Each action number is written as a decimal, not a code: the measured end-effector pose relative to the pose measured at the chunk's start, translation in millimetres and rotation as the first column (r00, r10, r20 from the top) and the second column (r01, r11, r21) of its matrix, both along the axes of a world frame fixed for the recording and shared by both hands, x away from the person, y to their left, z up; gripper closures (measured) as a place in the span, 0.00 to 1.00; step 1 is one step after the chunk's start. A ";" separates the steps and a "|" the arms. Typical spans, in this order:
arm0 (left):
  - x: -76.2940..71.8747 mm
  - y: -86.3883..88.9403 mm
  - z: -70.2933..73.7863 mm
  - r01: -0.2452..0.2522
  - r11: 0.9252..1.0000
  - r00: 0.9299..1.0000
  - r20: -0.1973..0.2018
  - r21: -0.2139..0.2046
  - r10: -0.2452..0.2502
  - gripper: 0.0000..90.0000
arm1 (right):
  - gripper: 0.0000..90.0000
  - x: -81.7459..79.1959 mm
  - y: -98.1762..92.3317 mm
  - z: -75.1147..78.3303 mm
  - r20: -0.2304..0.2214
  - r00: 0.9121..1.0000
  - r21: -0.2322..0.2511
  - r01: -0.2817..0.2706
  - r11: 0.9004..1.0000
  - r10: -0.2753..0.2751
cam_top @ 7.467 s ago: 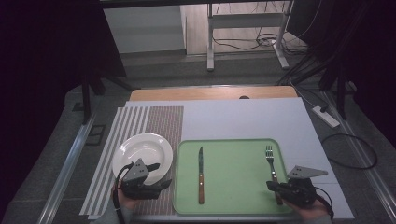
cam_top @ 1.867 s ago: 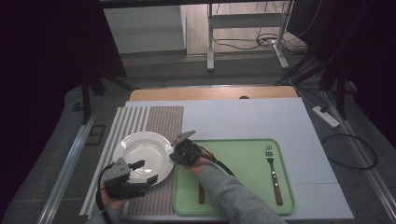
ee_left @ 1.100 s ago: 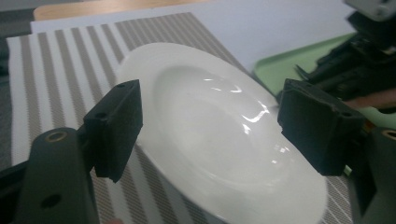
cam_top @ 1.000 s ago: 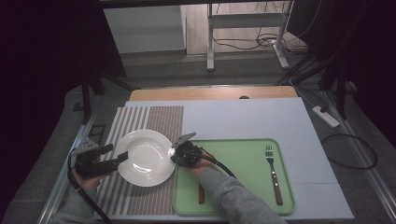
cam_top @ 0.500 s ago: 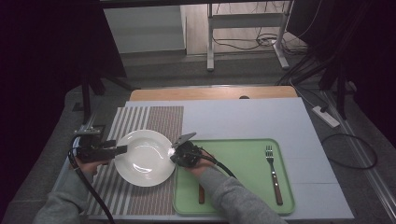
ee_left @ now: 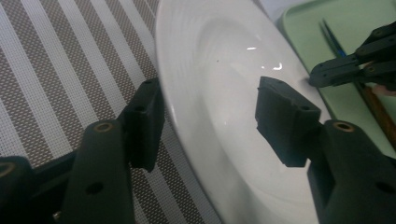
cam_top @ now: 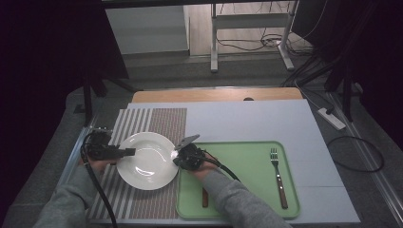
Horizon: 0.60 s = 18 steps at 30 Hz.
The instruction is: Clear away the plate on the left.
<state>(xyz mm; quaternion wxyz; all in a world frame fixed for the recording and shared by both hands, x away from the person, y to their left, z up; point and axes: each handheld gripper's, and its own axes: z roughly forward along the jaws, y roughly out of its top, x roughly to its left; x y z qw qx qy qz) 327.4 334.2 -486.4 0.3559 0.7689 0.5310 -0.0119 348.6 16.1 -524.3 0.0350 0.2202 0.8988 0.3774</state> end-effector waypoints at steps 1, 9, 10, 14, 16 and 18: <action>0.9 -1.0 -0.5 0.003 1.000 1.000 -0.005 0.004 -0.003 0.53 | 1.00 0.1 0.0 -0.3 0.000 1.000 -0.003 0.000 1.000 0.000; 7.8 -6.0 -1.4 0.000 1.000 1.000 -0.025 0.015 0.000 0.70 | 1.00 -0.4 0.3 -1.0 -0.007 1.000 -0.002 -0.003 1.000 0.003; 8.6 -5.5 -1.5 -0.006 1.000 1.000 -0.030 0.013 0.006 0.72 | 1.00 -0.4 0.4 -1.0 -0.003 1.000 -0.003 -0.008 1.000 0.008; 11.1 -4.5 -1.1 -0.010 0.999 0.999 -0.040 0.033 0.011 0.81 | 1.00 -2.0 1.2 -0.2 -0.004 1.000 0.002 -0.013 1.000 0.013; 12.6 -3.9 -1.1 -0.004 0.999 0.999 -0.047 0.031 0.006 0.82 | 1.00 -2.3 1.5 -0.1 -0.001 1.000 0.002 -0.013 1.000 0.013; 13.2 -3.9 -0.6 0.001 1.000 0.999 -0.049 0.028 0.001 0.82 | 1.00 -2.1 1.3 -0.1 -0.006 1.000 0.003 -0.013 1.000 0.013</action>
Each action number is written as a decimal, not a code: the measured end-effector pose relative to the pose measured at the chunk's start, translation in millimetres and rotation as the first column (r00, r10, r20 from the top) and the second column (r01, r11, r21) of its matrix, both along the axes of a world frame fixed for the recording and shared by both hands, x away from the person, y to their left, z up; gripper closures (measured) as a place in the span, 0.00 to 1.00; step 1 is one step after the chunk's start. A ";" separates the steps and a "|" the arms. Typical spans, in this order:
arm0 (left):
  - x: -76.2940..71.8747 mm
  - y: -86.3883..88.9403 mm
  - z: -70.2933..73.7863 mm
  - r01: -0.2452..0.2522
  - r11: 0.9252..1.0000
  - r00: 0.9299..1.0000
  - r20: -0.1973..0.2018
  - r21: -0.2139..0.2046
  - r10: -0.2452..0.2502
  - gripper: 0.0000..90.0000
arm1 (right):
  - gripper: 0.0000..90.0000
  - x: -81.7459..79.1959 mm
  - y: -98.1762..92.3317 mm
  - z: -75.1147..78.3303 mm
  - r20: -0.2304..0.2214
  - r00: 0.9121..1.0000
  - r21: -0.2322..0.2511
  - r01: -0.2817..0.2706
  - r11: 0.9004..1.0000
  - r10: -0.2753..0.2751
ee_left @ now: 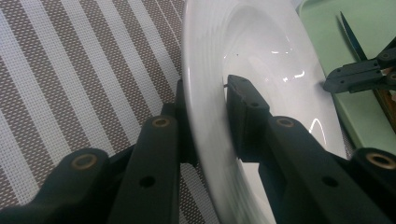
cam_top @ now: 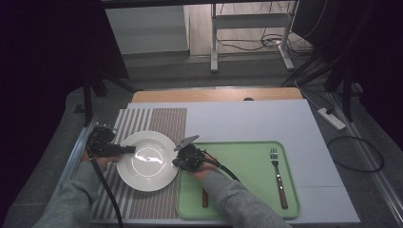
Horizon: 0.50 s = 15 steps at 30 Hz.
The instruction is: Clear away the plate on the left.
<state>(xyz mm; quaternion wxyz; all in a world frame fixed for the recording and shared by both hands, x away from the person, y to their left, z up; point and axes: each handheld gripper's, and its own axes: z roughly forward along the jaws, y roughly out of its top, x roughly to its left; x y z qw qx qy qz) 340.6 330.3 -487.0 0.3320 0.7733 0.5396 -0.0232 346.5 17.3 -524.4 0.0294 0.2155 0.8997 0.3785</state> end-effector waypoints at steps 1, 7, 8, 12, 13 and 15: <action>0.2 0.0 0.4 0.003 1.000 1.000 -0.001 -0.001 -0.003 0.82 | 1.00 0.0 0.0 -0.1 0.000 1.000 -0.001 -0.001 1.000 0.001; 1.1 -1.9 4.5 0.025 1.000 1.000 0.008 -0.006 -0.025 0.84 | 1.00 -0.2 0.1 -1.0 -0.007 1.000 -0.005 -0.003 1.000 0.003; 1.7 -2.5 5.5 0.030 1.000 1.000 0.008 -0.006 -0.030 0.84 | 1.00 -0.4 0.3 -1.1 -0.009 1.000 -0.006 -0.002 1.000 0.002; 2.2 -3.2 7.2 0.034 0.999 0.999 0.014 -0.019 -0.034 0.85 | 1.00 -0.8 0.5 -1.8 -0.012 1.000 -0.009 -0.003 1.000 0.003; 2.3 -3.1 7.6 0.034 0.999 0.999 0.015 -0.029 -0.034 0.85 | 1.00 -0.9 0.5 -1.9 -0.014 1.000 -0.009 -0.004 1.000 0.004; 2.5 -2.3 8.4 0.037 0.998 0.999 0.015 -0.045 -0.036 0.87 | 0.99 -0.9 0.3 -2.2 -0.017 1.000 -0.007 -0.006 1.000 0.006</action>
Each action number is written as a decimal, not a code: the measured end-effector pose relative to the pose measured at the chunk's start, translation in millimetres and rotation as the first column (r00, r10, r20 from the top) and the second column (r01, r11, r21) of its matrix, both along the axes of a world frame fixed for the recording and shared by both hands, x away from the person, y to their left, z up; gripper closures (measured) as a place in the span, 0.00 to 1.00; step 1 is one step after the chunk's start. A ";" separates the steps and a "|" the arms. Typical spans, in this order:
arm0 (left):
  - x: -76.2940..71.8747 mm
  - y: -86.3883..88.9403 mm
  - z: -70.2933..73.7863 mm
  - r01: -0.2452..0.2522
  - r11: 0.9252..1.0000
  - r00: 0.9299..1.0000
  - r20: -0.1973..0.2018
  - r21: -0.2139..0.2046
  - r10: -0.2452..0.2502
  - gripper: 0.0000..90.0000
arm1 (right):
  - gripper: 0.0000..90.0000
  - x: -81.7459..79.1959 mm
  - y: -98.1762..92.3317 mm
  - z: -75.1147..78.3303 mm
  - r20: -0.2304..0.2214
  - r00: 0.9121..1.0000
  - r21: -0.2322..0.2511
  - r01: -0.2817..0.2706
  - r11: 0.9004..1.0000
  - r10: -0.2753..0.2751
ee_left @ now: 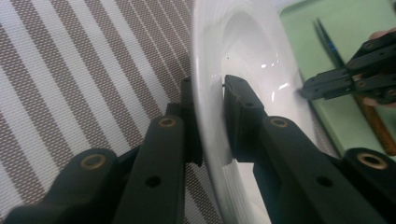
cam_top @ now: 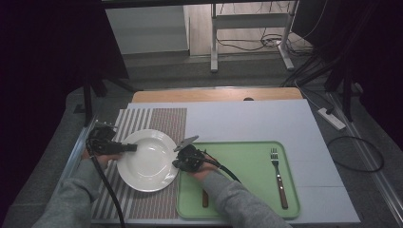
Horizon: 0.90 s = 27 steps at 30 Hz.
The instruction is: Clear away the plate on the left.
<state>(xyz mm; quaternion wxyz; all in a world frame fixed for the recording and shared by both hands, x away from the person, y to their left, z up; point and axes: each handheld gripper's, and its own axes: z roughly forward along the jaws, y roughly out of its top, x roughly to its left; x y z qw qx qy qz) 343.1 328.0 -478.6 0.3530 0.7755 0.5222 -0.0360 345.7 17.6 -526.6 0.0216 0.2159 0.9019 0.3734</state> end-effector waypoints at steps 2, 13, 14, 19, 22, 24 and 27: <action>-0.1 1.1 1.0 0.000 1.000 1.000 0.003 -0.011 0.000 0.88 | 0.93 -0.1 -0.8 0.8 -0.007 1.000 0.014 0.002 1.000 -0.001; -2.4 2.0 5.4 0.007 1.000 1.000 0.024 -0.016 -0.006 0.90 | 0.77 -4.7 -12.1 18.5 0.014 1.000 0.104 0.003 0.995 -0.005; -2.6 1.7 6.3 0.010 1.000 1.000 0.028 -0.014 -0.010 0.90 | 0.75 -5.1 -14.8 20.7 0.012 1.000 0.117 0.003 0.993 -0.004; -5.5 -0.2 11.5 0.016 1.000 0.998 0.058 0.002 -0.016 0.90 | 0.64 -10.8 -33.9 33.6 0.032 0.999 0.172 0.022 0.985 -0.028; -6.3 0.0 11.9 0.015 1.000 0.998 0.067 0.000 -0.015 0.90 | 0.57 -15.0 -52.5 40.1 0.037 0.998 0.219 0.034 0.975 -0.043; -7.0 0.1 11.7 0.015 1.000 0.997 0.076 -0.004 -0.015 0.90 | 0.55 -17.4 -66.9 43.5 0.026 0.998 0.254 0.045 0.966 -0.053; -8.6 0.2 11.6 0.016 1.000 0.996 0.092 -0.011 -0.015 0.90 | 0.54 -21.2 -83.8 47.0 0.019 0.997 0.278 0.063 0.959 -0.071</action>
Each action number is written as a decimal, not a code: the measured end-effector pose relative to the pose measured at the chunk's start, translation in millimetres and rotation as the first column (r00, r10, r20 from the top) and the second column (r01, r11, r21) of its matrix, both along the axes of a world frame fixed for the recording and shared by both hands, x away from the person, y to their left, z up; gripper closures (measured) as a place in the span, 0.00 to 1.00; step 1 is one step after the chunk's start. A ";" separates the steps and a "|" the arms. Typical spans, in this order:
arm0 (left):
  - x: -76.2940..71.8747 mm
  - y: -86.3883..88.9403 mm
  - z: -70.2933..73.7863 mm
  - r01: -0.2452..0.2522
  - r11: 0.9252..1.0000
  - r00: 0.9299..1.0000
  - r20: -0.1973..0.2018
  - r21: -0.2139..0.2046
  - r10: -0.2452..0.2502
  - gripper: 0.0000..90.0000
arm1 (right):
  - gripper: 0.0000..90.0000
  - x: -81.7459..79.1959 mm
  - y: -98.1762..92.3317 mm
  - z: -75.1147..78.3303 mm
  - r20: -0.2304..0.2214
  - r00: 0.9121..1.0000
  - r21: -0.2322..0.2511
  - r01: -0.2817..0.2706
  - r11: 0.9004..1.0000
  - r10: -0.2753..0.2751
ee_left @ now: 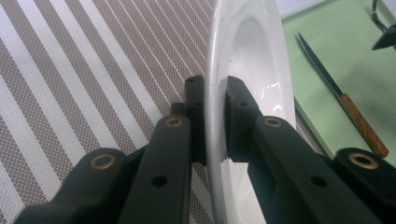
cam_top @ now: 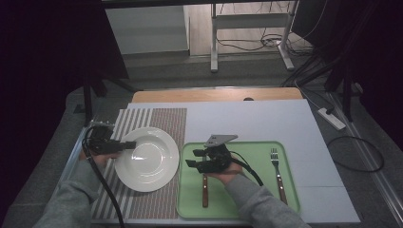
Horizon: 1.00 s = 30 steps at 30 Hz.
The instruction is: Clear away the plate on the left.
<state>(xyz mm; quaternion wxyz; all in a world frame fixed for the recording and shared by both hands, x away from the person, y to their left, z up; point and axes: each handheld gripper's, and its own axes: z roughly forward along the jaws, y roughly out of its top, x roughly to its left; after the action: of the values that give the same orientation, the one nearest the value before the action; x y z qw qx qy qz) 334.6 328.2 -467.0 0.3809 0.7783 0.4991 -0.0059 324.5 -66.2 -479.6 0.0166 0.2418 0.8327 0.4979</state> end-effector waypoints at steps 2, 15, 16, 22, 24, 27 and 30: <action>-0.9 0.0 0.5 -0.001 1.000 1.000 0.004 0.000 0.001 0.90 | 0.53 -2.7 -8.3 1.6 0.001 1.000 0.007 0.009 1.000 -0.009; -12.8 11.3 4.9 -0.022 0.999 0.998 0.063 -0.046 0.024 0.90 | 0.43 -34.6 -94.3 4.6 0.062 0.995 0.029 0.075 0.997 -0.077; -13.9 11.8 5.1 -0.024 0.998 0.997 0.067 -0.051 0.027 0.90 | 0.42 -35.8 -99.7 4.3 0.058 0.995 0.030 0.084 0.996 -0.086; -17.4 14.9 8.7 -0.026 0.997 0.996 0.088 -0.071 0.033 0.90 | 0.40 -46.5 -136.9 0.1 0.056 0.989 0.042 0.138 0.990 -0.140; -18.1 16.5 11.6 -0.025 0.997 0.995 0.094 -0.076 0.032 0.90 | 0.40 -50.2 -147.0 -0.9 0.059 0.986 0.039 0.155 0.987 -0.157; -19.7 17.5 17.2 -0.028 0.996 0.994 0.107 -0.083 0.036 0.90 | 0.39 -55.4 -164.1 -3.2 0.064 0.980 0.045 0.184 0.982 -0.187; -20.5 16.2 21.9 -0.024 0.996 0.992 0.118 -0.091 0.035 0.90 | 0.39 -58.5 -178.5 -5.3 0.062 0.974 0.057 0.216 0.975 -0.219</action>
<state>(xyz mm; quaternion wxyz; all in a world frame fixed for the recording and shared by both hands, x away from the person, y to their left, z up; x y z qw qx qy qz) 314.1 344.4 -445.1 0.4446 0.7520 0.4860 0.0241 266.0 -244.7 -484.9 0.0936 0.3148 0.7875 0.5215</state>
